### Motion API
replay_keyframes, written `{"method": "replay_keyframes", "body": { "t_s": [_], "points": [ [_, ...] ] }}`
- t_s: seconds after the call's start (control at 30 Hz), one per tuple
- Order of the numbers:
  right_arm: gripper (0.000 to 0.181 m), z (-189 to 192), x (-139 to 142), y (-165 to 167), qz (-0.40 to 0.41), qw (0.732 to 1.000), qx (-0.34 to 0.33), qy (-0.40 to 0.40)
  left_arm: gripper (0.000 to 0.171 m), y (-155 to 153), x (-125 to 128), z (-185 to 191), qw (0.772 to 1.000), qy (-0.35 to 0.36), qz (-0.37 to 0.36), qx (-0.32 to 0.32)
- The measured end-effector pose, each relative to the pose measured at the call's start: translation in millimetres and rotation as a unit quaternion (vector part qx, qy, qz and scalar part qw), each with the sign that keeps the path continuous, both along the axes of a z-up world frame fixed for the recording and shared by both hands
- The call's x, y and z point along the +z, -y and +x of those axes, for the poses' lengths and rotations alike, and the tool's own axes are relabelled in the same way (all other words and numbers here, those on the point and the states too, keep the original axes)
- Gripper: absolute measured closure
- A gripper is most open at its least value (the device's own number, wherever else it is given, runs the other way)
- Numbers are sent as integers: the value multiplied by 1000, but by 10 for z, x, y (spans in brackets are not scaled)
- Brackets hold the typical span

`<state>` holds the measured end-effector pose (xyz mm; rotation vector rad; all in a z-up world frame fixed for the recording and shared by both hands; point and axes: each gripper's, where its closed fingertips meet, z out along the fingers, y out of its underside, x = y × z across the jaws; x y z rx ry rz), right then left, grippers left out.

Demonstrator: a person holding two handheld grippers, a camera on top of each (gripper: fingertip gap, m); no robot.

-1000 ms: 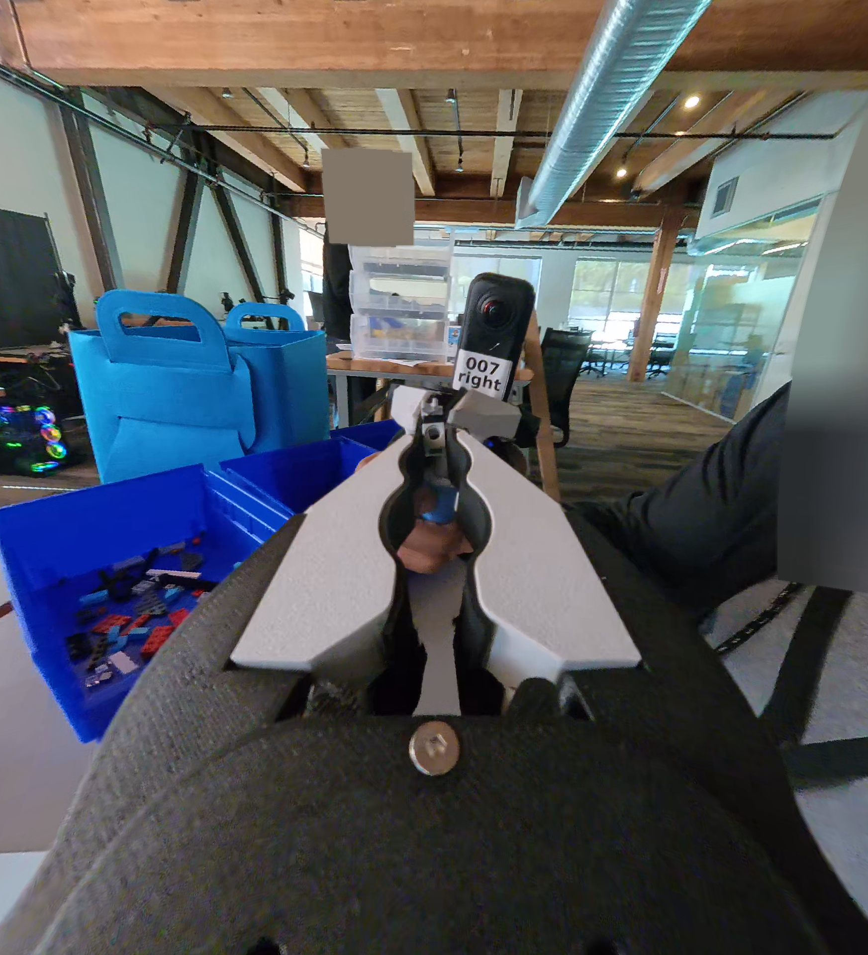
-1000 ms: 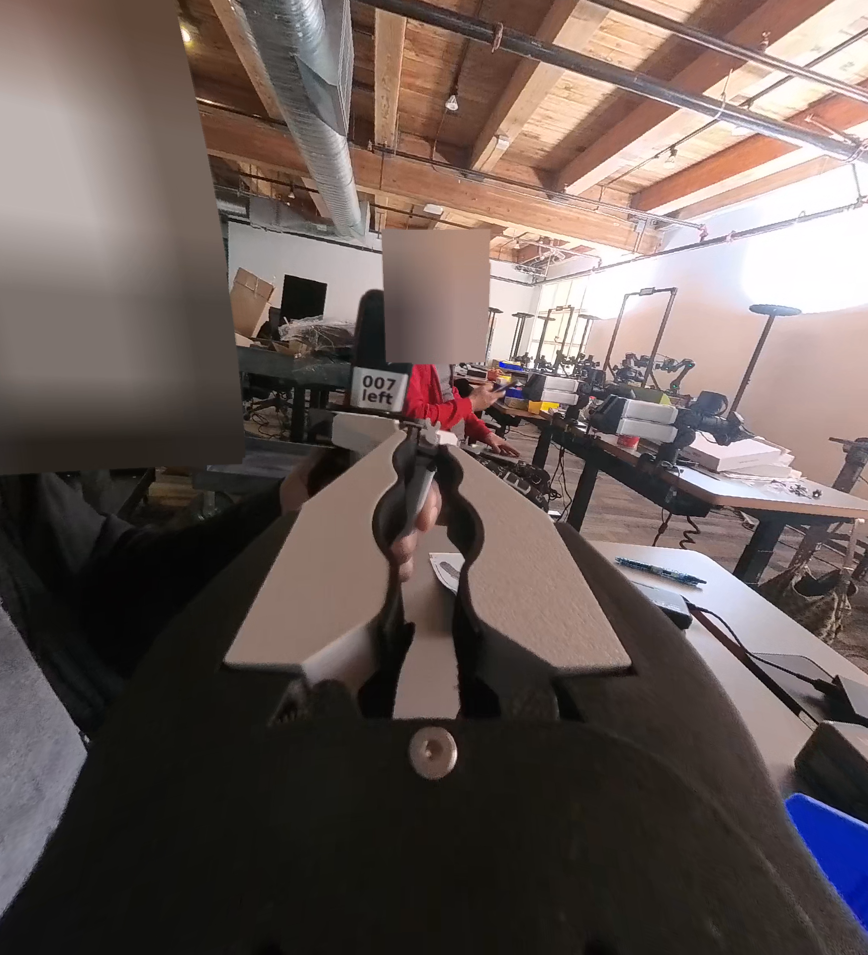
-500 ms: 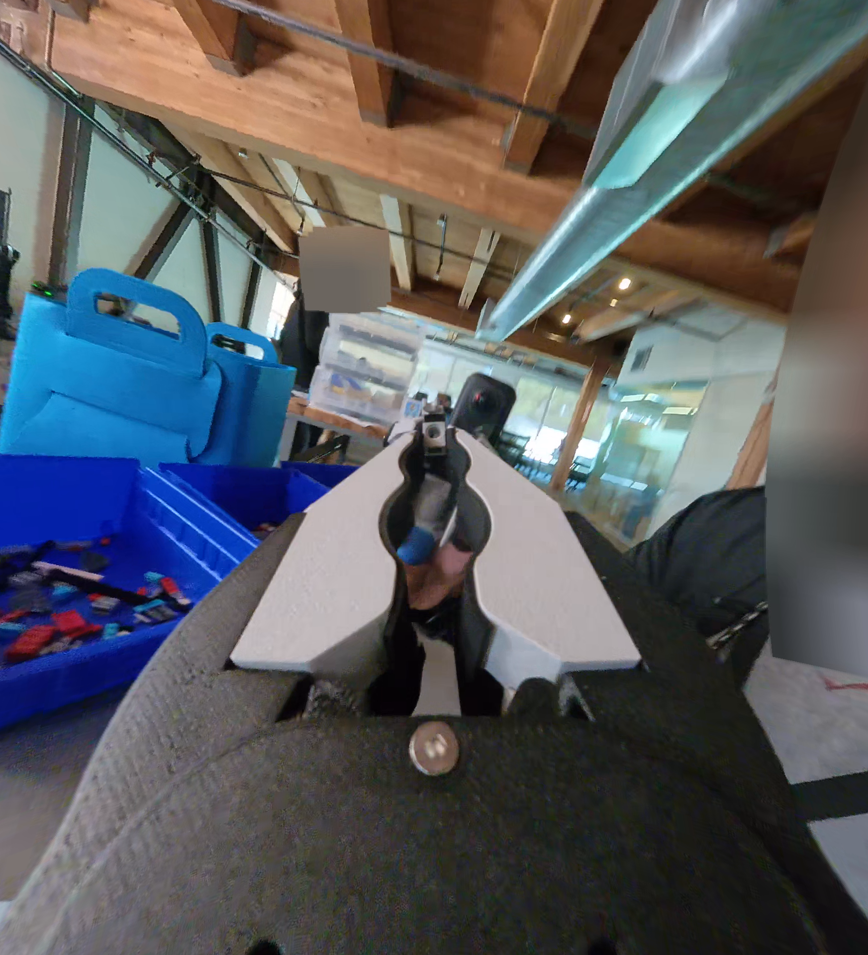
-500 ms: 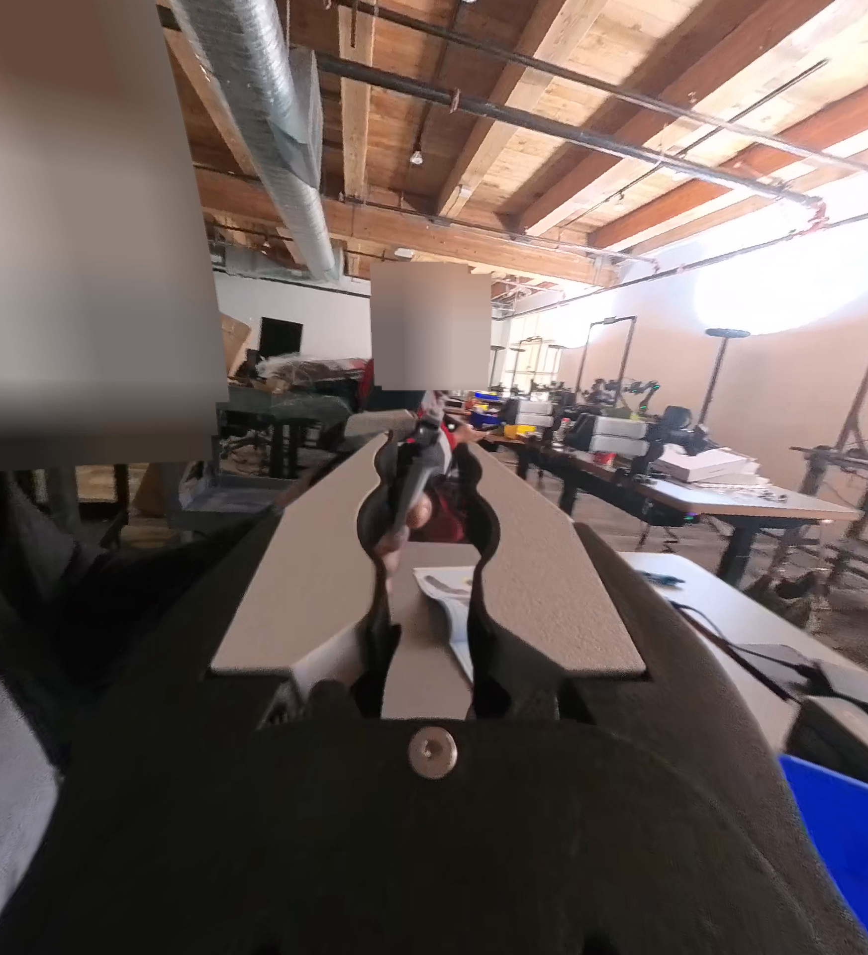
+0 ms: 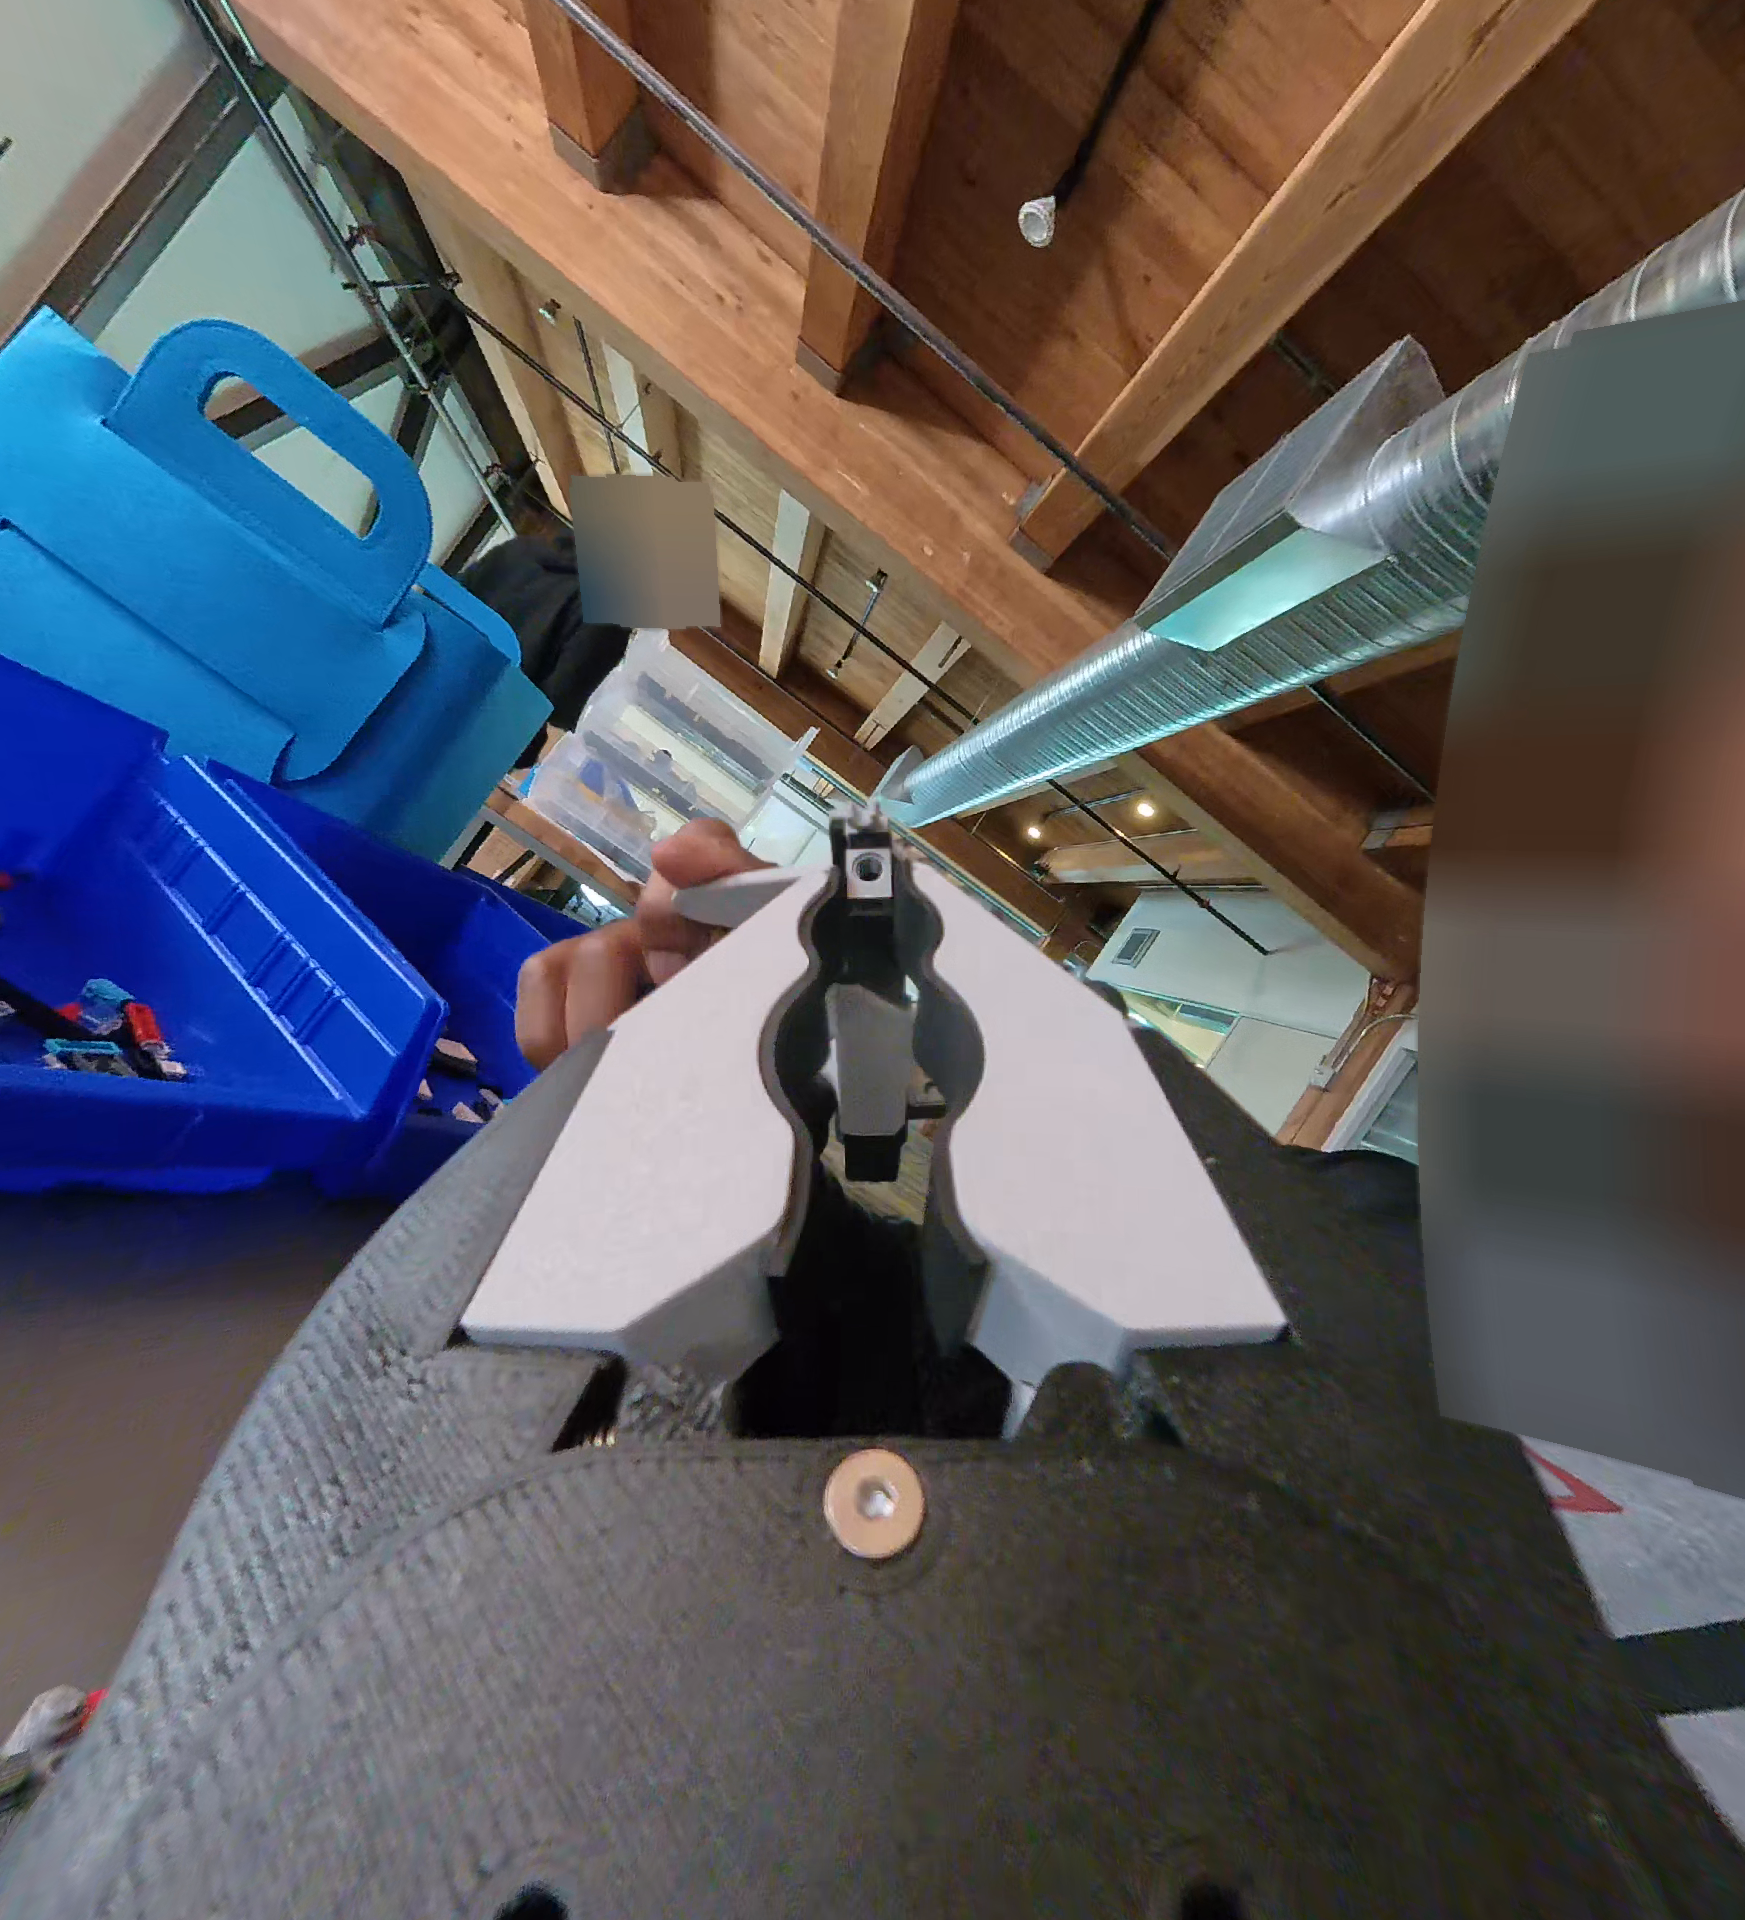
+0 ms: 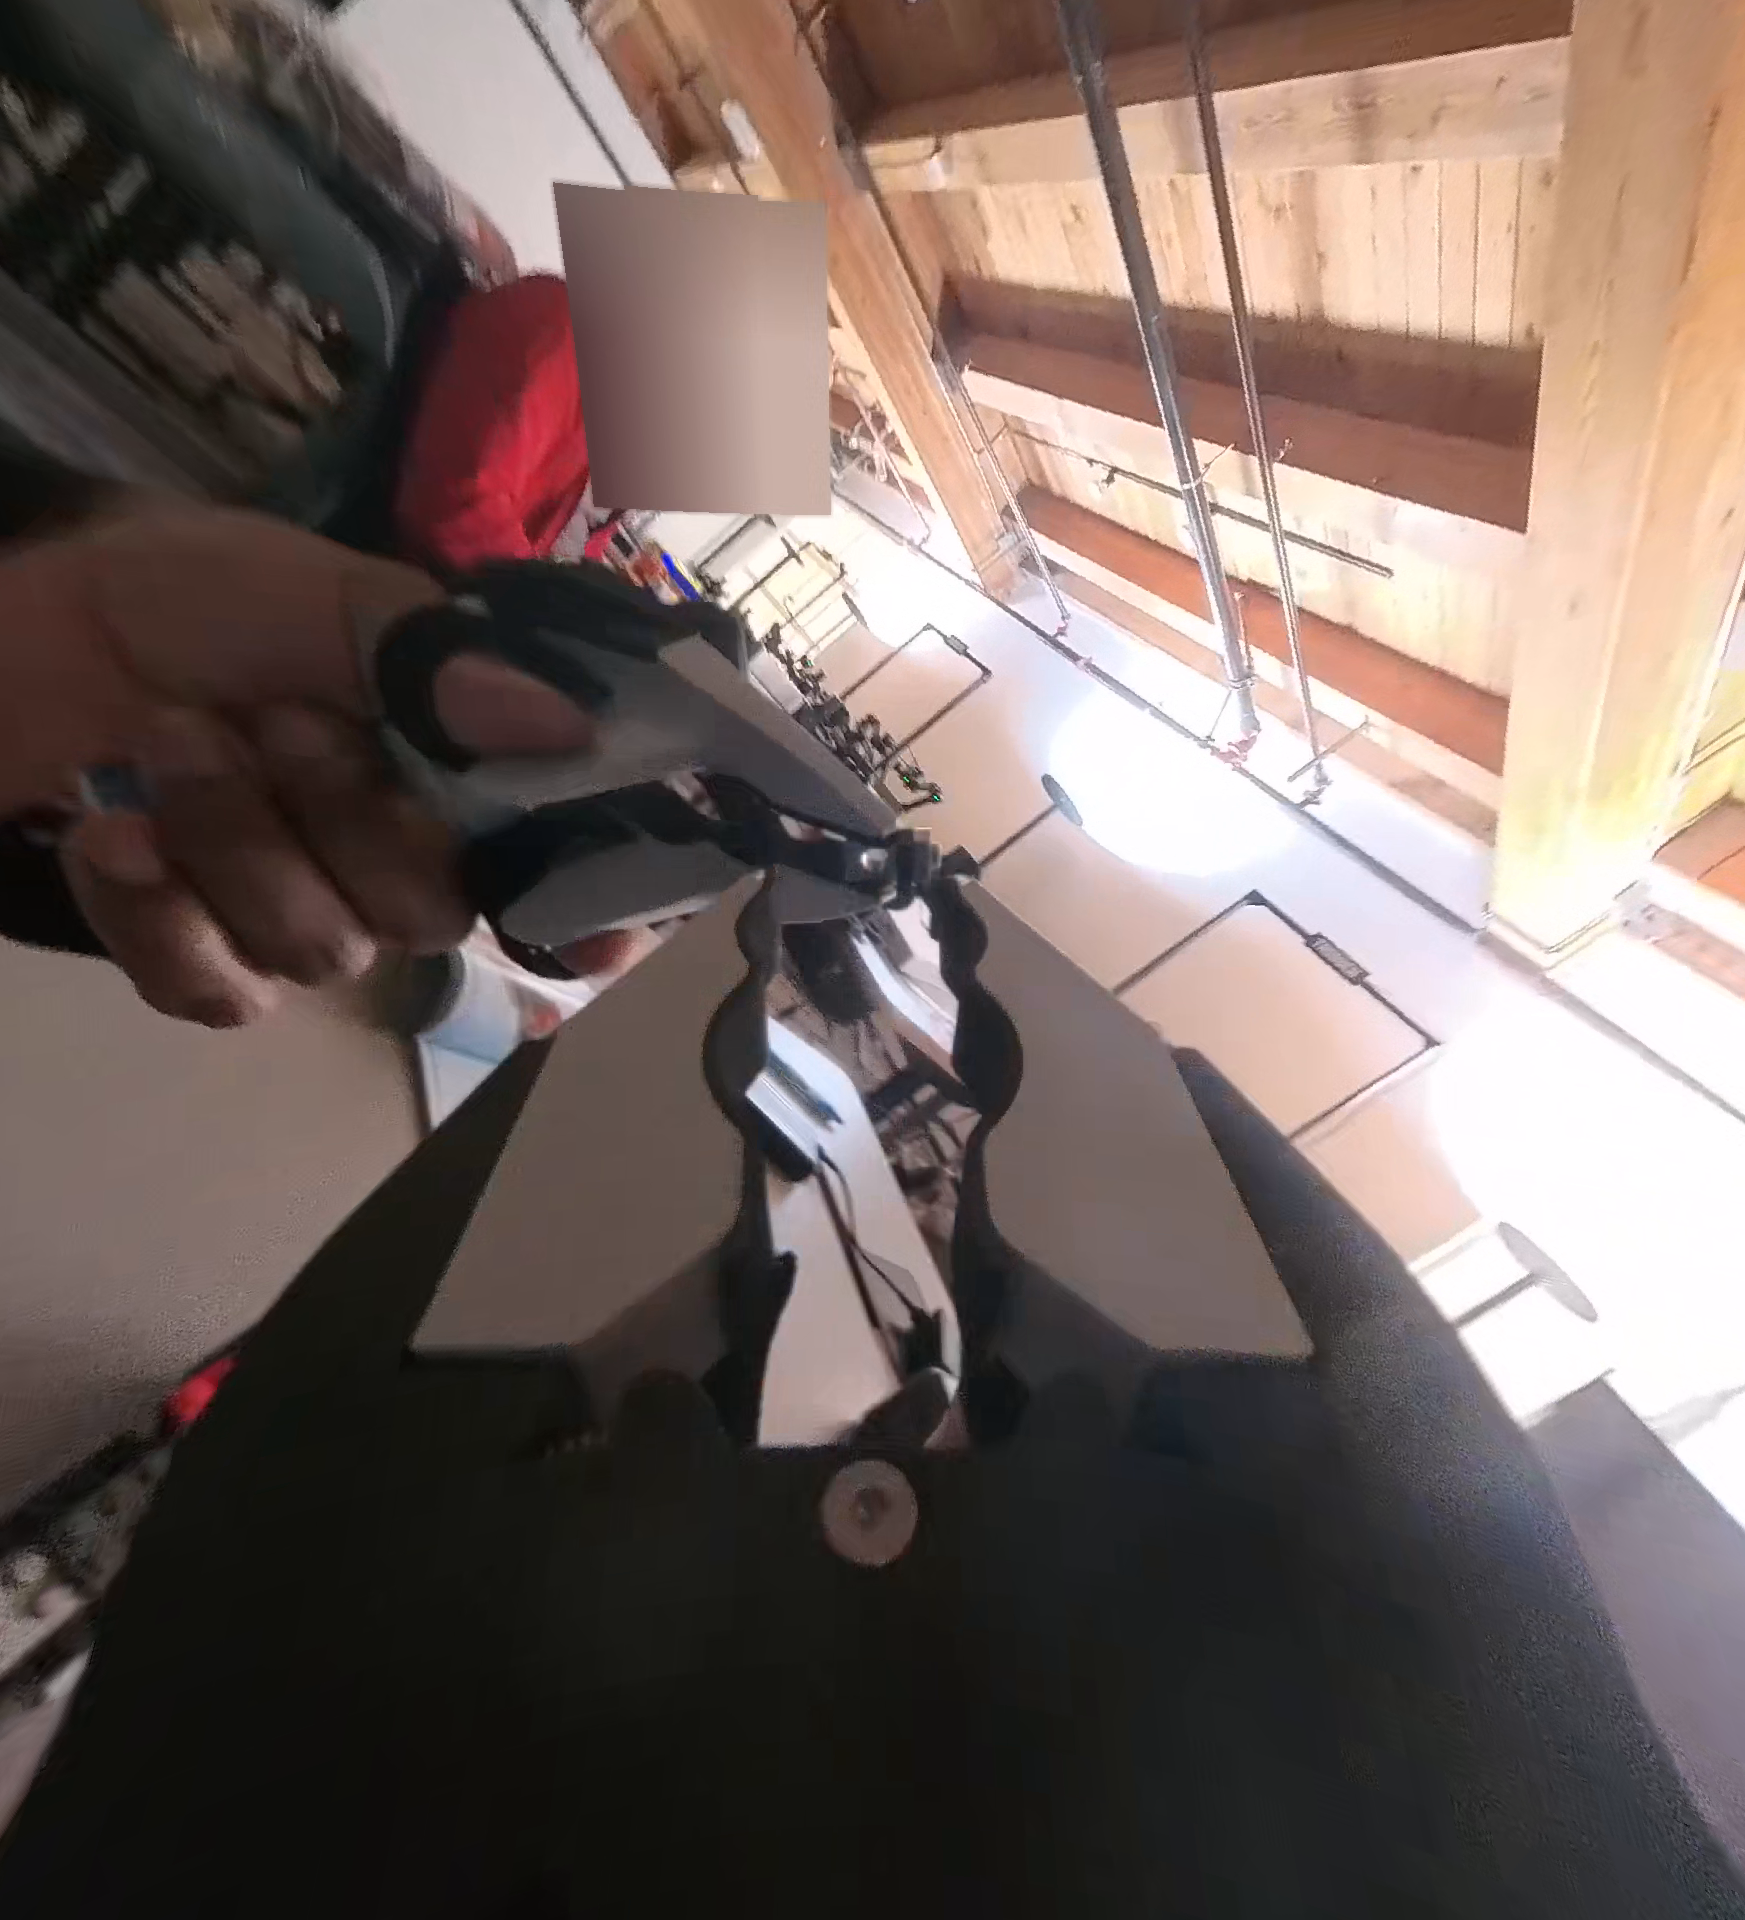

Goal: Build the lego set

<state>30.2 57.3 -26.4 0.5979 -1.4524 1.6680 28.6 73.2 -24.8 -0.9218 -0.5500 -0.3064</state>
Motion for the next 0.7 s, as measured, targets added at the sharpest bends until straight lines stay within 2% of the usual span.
{"method": "replay_keyframes", "body": {
  "t_s": [0.27, 0.4, 0.47, 0.7],
  "points": [
    [156, -46, -18, 79, 16, 999, -26, -40, 163, 30, -57, -27, 1000, 4, -8, -1],
    [162, -22, -60, 74, 28, 998, -14, -45, 162, 15, -92, -2, 999, -5, -37, -13],
    [162, -11, -60, 58, 29, 998, -9, -45, 154, 47, -96, -15, 999, -6, -45, -12],
    [161, 34, -105, 48, 57, 997, 16, -38, 156, 68, -102, 29, 996, -23, -78, -20]
  ]
}}
